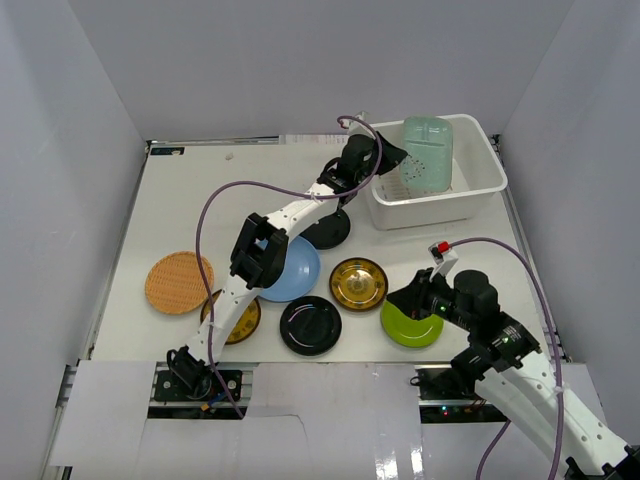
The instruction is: Place the plates into the plastic bin on the countertop
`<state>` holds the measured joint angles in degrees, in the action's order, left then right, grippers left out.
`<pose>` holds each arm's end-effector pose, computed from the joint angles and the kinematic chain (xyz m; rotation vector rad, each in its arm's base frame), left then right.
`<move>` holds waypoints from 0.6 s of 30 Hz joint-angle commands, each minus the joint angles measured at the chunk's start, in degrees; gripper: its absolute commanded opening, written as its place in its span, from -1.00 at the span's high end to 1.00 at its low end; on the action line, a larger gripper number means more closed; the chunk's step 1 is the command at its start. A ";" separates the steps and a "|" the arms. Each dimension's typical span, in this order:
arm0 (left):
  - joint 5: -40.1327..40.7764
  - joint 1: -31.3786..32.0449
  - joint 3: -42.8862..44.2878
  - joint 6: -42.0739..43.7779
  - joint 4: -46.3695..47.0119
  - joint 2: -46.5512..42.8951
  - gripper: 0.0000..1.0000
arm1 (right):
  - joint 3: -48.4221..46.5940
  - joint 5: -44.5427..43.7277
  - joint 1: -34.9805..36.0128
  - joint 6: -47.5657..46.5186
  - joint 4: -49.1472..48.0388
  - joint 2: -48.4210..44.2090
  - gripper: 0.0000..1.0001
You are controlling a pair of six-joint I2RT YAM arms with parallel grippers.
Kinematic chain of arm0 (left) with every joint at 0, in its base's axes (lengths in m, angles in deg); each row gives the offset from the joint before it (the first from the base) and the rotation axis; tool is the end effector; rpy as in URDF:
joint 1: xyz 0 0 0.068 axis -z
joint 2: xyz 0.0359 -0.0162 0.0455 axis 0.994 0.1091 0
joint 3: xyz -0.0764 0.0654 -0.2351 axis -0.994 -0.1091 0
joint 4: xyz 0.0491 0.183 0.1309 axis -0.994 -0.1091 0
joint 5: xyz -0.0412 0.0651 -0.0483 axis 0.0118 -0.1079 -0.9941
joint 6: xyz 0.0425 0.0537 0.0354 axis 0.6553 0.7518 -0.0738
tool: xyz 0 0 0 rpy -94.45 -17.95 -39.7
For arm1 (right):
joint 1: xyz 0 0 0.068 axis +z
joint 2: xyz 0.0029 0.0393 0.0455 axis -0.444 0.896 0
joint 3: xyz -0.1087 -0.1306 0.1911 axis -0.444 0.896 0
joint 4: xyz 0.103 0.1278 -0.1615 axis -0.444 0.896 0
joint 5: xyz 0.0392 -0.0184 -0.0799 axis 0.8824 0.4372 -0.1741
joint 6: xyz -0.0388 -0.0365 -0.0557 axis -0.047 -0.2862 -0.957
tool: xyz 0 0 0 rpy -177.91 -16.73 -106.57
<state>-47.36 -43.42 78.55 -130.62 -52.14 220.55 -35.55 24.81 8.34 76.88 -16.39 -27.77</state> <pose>0.4472 -0.3797 0.2308 -0.2207 1.8555 -1.1954 0.1033 0.0870 0.2228 -0.2094 2.0270 0.9323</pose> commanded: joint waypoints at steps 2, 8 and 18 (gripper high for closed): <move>-3.50 0.03 0.04 -2.73 7.73 -3.74 1.00 | -1.49 -3.00 0.28 -1.17 1.39 -2.11 0.64; -3.33 0.11 -1.98 -5.55 9.40 -3.20 1.00 | -4.31 -6.60 0.37 -1.43 3.76 -2.81 0.53; -4.65 0.11 -3.65 -9.24 13.53 -2.15 0.88 | -13.09 -16.18 0.37 -1.96 8.25 -4.48 0.46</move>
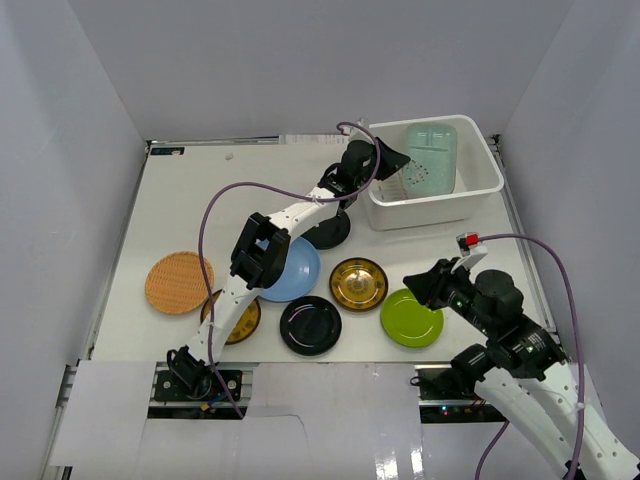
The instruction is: Place the plates into the plastic bin on the countertop
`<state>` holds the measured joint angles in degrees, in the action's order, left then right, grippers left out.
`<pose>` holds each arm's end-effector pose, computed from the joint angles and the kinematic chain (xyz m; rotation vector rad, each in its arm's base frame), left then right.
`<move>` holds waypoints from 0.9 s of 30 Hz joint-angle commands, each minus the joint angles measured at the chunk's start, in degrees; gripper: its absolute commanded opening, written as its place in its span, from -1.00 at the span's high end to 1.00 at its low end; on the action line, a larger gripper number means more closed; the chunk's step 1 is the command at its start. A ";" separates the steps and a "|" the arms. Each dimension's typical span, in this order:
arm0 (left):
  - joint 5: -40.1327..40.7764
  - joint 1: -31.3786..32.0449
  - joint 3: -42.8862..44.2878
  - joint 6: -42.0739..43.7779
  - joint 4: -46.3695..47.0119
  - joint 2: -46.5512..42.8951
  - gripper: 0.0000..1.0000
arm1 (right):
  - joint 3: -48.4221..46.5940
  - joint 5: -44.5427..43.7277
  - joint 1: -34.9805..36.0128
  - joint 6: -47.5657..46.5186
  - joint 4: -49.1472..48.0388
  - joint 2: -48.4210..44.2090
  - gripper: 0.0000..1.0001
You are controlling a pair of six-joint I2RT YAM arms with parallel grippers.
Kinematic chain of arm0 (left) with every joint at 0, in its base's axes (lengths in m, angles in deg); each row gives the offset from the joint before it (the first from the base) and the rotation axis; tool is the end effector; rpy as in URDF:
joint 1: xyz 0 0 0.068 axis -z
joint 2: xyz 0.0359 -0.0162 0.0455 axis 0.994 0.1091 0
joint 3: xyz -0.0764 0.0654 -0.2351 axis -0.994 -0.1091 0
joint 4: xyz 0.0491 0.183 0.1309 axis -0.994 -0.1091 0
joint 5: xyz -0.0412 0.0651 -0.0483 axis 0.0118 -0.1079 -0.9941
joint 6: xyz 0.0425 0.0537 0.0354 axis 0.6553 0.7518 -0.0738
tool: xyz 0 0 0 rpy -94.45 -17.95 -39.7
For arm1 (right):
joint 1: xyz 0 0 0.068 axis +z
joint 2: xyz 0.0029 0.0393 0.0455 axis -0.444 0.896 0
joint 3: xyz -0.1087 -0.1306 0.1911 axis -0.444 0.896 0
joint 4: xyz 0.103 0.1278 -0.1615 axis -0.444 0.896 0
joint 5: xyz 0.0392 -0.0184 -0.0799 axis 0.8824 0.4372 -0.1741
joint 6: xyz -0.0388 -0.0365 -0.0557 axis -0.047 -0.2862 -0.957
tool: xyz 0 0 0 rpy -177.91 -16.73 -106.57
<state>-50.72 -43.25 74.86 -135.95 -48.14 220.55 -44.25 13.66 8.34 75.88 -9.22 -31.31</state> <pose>0.4434 -0.3839 0.2174 -0.2605 1.8799 -1.3088 0.0955 0.0662 0.2633 -0.0838 1.9086 0.7783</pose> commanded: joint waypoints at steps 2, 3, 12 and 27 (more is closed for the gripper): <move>-1.46 -0.06 -0.14 -4.26 10.06 -1.80 0.80 | -6.23 -7.57 0.28 -1.30 1.52 -1.29 0.46; -1.55 -0.06 -0.05 -4.52 10.50 -1.62 0.72 | -6.77 -8.37 0.37 -1.48 1.69 -1.38 0.46; -2.16 -0.59 -3.38 -6.89 13.93 -1.62 0.51 | -11.08 -15.59 0.28 -4.11 2.05 -0.15 0.42; -4.01 -1.91 -8.22 -10.85 16.04 -2.15 0.25 | -15.03 -21.21 0.37 -6.58 2.40 0.82 0.37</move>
<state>-53.63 -44.34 68.61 -145.24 -31.64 220.52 -57.05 -5.01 8.34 70.67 -6.45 -30.66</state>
